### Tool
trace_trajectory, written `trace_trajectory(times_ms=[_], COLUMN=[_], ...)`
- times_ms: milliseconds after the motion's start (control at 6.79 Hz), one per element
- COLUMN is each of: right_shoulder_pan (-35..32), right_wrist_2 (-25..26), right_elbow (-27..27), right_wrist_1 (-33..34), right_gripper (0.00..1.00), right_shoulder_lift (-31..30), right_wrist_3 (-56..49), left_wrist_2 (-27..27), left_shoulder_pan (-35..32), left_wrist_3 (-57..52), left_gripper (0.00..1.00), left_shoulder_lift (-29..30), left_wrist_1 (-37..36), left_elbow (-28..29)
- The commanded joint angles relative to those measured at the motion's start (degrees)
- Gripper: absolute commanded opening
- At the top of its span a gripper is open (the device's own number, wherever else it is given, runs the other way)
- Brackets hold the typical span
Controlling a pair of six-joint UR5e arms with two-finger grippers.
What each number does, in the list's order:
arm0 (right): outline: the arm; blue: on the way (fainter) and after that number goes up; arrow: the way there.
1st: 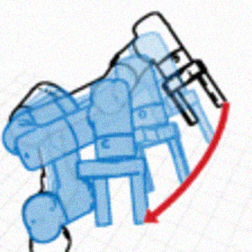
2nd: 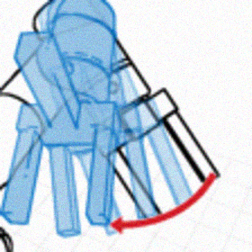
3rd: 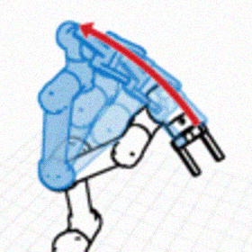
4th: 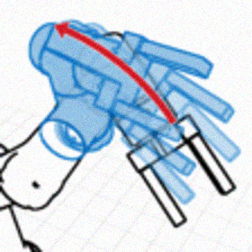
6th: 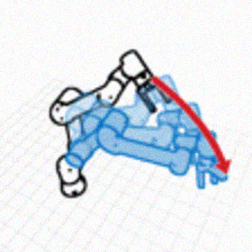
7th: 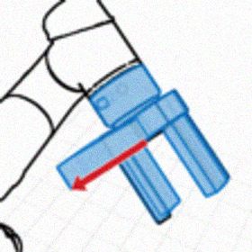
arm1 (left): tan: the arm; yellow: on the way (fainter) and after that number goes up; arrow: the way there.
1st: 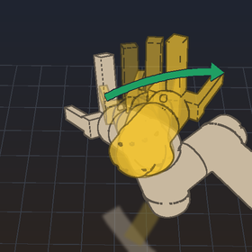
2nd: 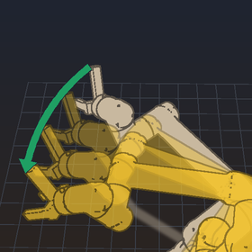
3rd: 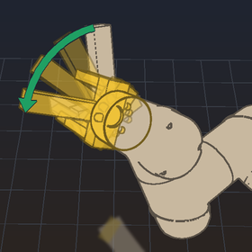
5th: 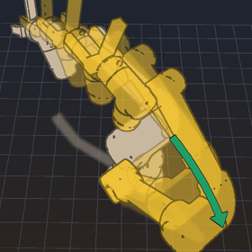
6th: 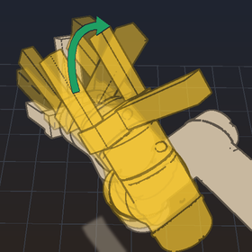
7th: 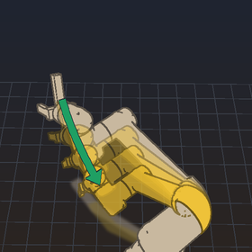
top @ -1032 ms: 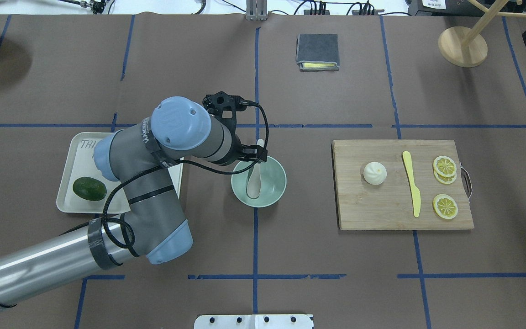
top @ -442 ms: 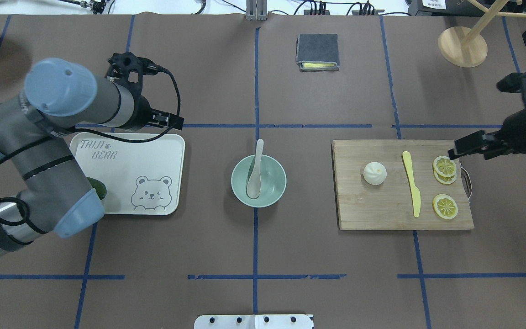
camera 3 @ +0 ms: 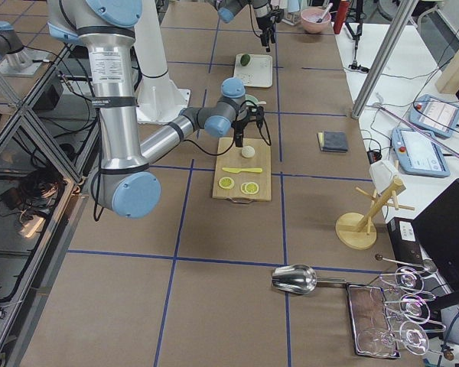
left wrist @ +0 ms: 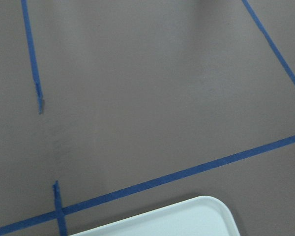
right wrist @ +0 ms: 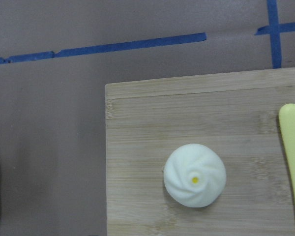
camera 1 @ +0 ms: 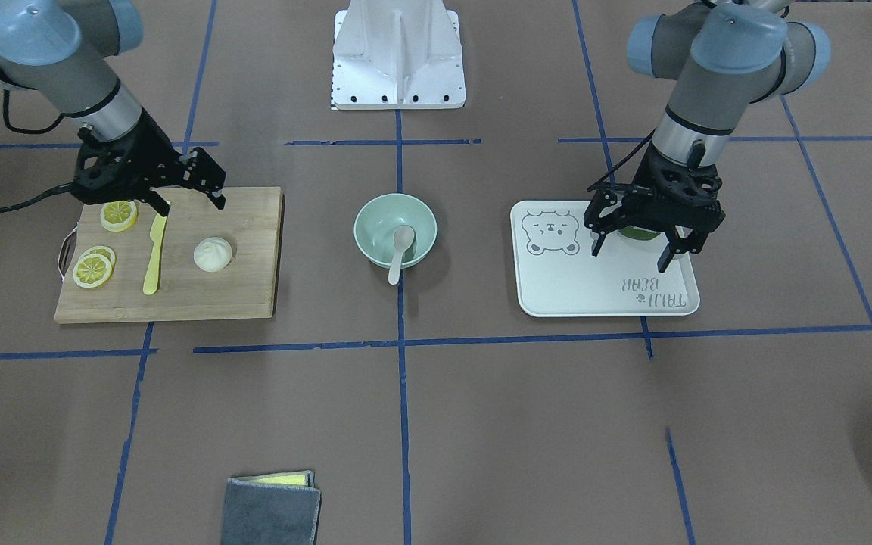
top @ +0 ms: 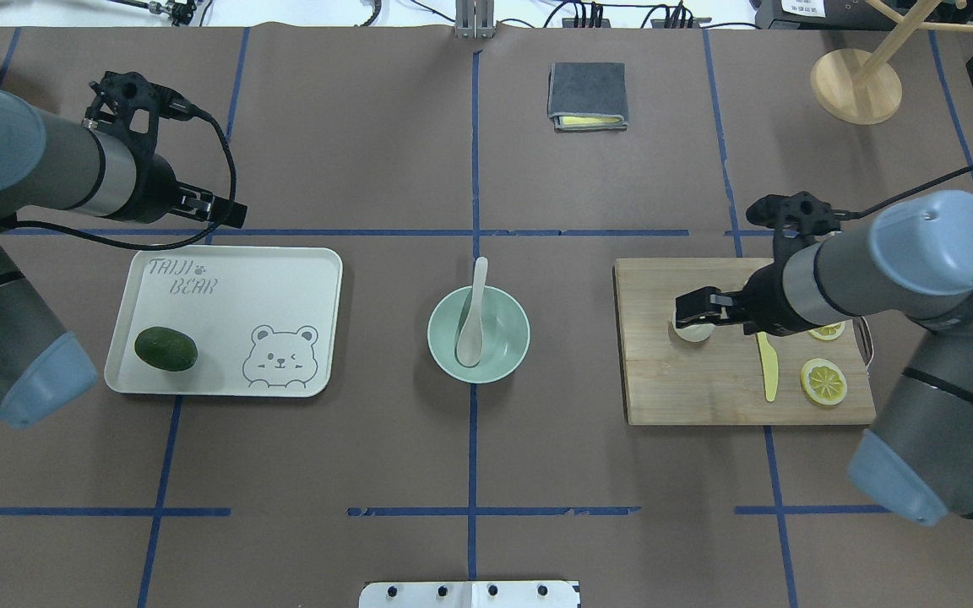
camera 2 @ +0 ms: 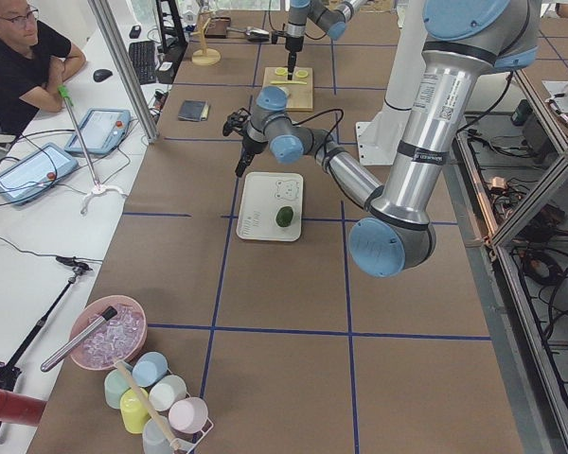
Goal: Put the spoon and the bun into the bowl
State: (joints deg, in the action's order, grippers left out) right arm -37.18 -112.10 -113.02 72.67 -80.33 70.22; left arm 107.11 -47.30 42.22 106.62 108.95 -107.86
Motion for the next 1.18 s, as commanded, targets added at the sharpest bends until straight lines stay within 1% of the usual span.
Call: trace_trajectory(times_ms=[0,147,295,442,737,1032], right_shoulder_pan=[4.1,4.1,4.0,4.1,4.0,3.9], right_wrist_2=[9.0,9.9,10.4,10.8,11.4,11.3], right_elbow=[1.2,2.9,3.2,4.7,6.1,6.3], right_wrist_1=[11.8,11.8,11.8,11.6,11.8,11.8], right_gripper=[0.96,0.96,0.98,0.97,0.89,0.83], right_shoulder_lift=[5.0,5.2,5.2,5.8,5.7,5.8], right_wrist_3=[1.0,0.8,0.6,0.6,0.5,1.0], left_wrist_2=[0.7,0.7,0.6,0.6,0.6,0.5], left_shoulder_pan=[-0.6,-0.6,-0.6,-0.5,-0.4,-0.4], left_wrist_3=[-0.7,-0.7,-0.6,-0.6,-0.6,-0.6], left_gripper=[0.99,0.99,0.99,0.99,0.99,0.99], left_shoulder_lift=[-0.7,-0.7,-0.5,-0.5,-0.4,-0.4], left_wrist_1=[0.0,0.0,0.1,0.0,0.0,0.1], left_elbow=[-0.2,0.0,0.0,0.3,0.4,0.4])
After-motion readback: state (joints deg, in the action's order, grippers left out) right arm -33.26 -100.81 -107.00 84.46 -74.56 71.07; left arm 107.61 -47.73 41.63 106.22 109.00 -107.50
